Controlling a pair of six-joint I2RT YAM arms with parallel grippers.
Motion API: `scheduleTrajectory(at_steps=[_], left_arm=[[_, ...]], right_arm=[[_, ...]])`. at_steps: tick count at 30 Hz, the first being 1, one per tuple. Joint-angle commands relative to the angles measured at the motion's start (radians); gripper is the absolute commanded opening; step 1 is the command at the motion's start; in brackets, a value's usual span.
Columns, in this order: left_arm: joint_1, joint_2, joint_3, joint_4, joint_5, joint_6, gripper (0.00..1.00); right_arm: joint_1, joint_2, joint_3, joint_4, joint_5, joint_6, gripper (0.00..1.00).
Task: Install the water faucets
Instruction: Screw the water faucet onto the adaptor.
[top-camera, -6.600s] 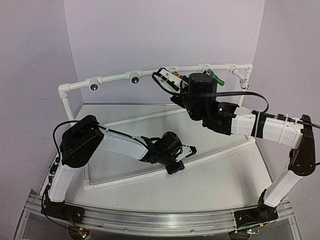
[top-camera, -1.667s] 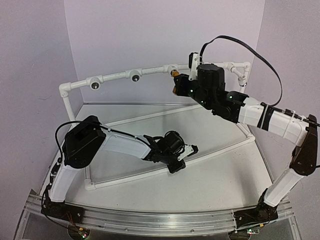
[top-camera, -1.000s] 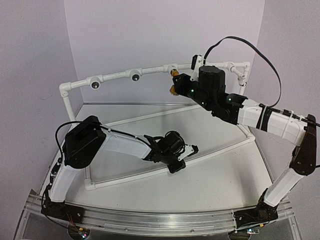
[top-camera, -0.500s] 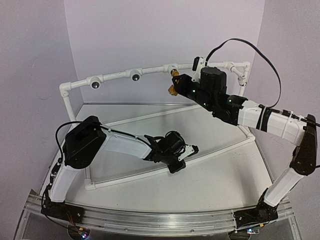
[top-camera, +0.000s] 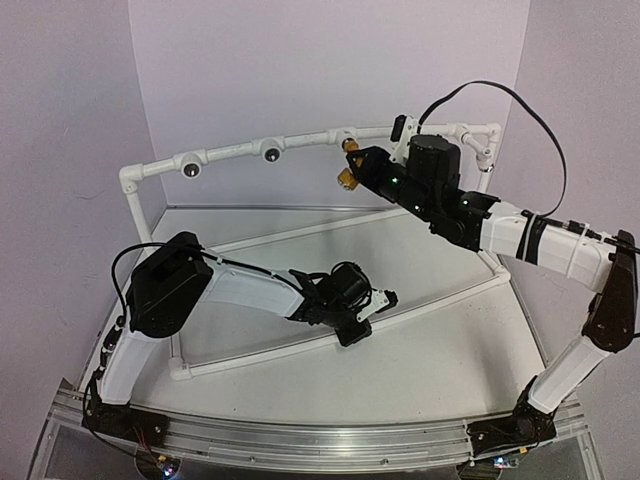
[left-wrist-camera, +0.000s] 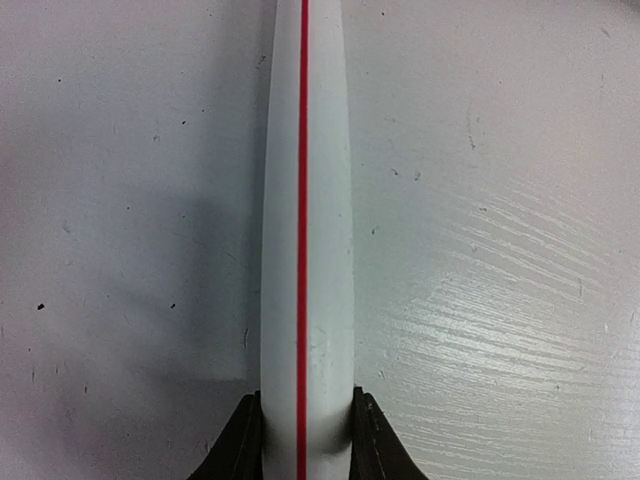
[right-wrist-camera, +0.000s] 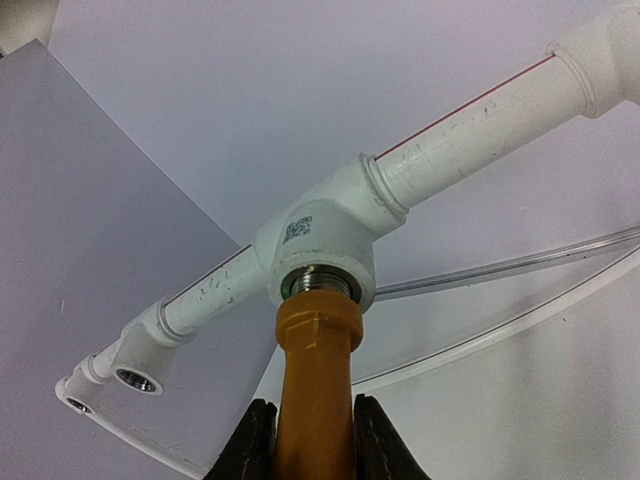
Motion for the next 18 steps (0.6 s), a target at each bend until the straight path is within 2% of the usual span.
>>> scheduleTrajectory(at_steps=[1, 18], left_arm=[[-0.084, 0.110, -0.013, -0.093, 0.110, 0.049, 0.00], [-0.090, 0.111, -0.009, -0.099, 0.117, 0.049, 0.00]], right_arm=[[-0.053, -0.048, 0.021, 0.303, 0.002, 0.069, 0.00], [-0.082, -0.016, -0.016, 0.433, -0.020, 0.275, 0.00]])
